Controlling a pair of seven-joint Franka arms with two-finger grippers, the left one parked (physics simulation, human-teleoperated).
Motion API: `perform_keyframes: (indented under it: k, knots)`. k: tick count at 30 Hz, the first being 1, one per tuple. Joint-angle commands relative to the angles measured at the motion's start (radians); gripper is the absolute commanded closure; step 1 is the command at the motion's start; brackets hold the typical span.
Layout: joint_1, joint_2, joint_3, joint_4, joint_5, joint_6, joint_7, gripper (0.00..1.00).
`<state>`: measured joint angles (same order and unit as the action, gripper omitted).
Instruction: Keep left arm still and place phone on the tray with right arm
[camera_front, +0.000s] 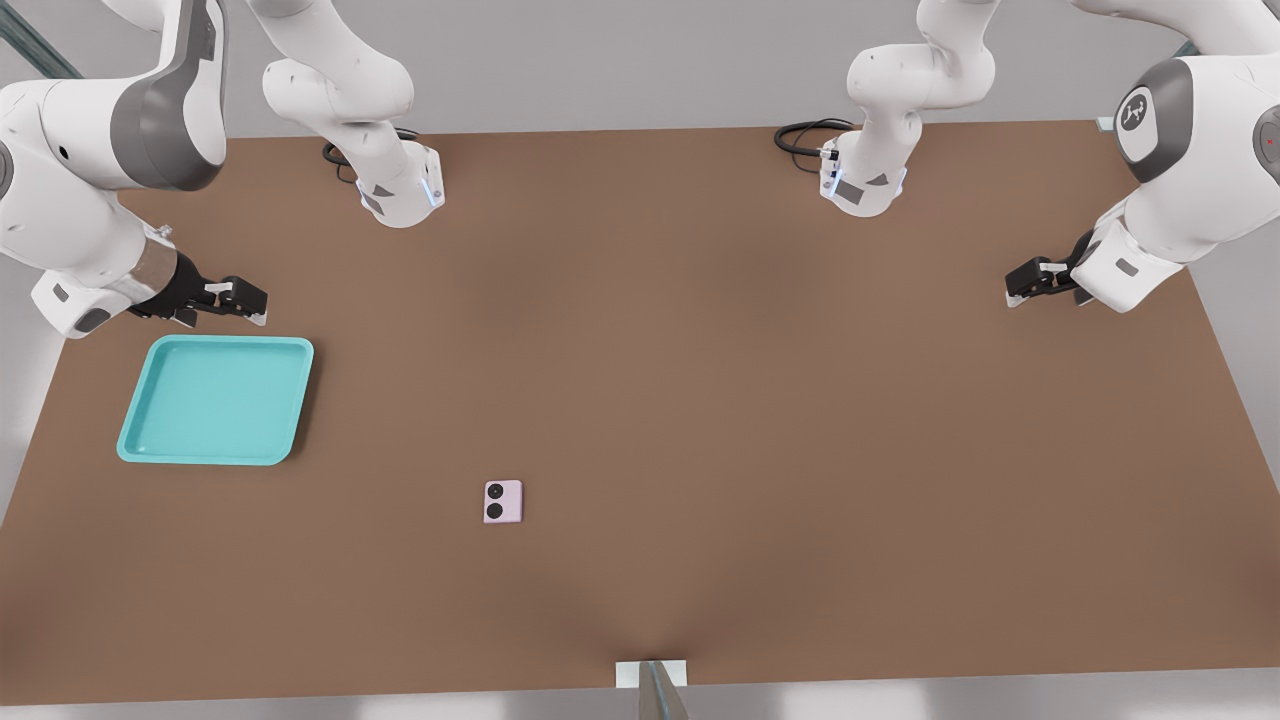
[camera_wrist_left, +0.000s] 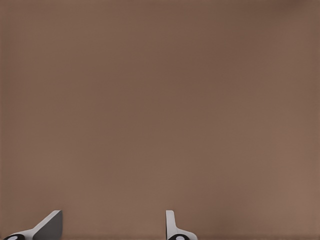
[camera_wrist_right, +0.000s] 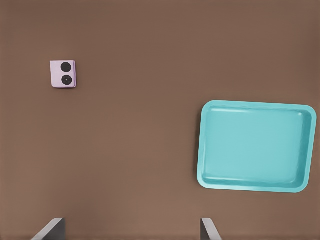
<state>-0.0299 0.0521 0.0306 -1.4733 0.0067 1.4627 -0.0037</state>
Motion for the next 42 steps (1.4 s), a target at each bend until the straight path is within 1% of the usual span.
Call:
perform_keyframes:
  k: [1, 2, 4, 6, 8, 13, 16, 19, 20, 23, 25, 27, 29, 33, 36, 42]
  knots:
    - [0.022, 0.078, 0.039, 0.12, 0.032, 0.039, -0.082, 0.0]
    - [0.015, 0.081, 0.025, 0.119, 0.032, 0.039, -0.081, 0.0]
    - [-0.016, 0.089, 0.031, 0.11, 0.019, 0.054, -0.071, 0.0]
    - [-0.005, 0.141, 0.038, 0.105, 0.009, 0.071, -0.068, 0.0]
    - [0.004, 0.227, 0.065, 0.1, 0.006, 0.197, -0.065, 0.0]
    - [0.064, 0.459, 0.066, 0.096, 0.004, 0.478, -0.062, 0.0]
    - [0.079, 0.505, 0.065, 0.085, 0.004, 0.544, -0.056, 0.0]
    - [0.111, 0.594, 0.065, 0.093, -0.024, 0.625, 0.047, 0.0]
    - [0.143, 0.62, 0.065, 0.094, -0.091, 0.645, 0.145, 0.0]
    - [0.203, 0.678, 0.074, 0.094, -0.088, 0.714, 0.301, 0.0]
    - [0.214, 0.709, 0.075, 0.107, -0.091, 0.719, 0.346, 0.0]
    - [0.252, 0.764, 0.075, 0.177, -0.091, 0.709, 0.415, 0.0]
    - [0.265, 0.824, 0.075, 0.252, -0.09, 0.706, 0.422, 0.0]
    - [0.272, 0.848, 0.075, 0.251, -0.077, 0.711, 0.433, 0.0]
    - [0.3, 0.85, 0.075, 0.242, -0.077, 0.709, 0.519, 0.0]
    - [0.298, 0.885, 0.074, 0.242, -0.077, 0.717, 0.514, 0.0]
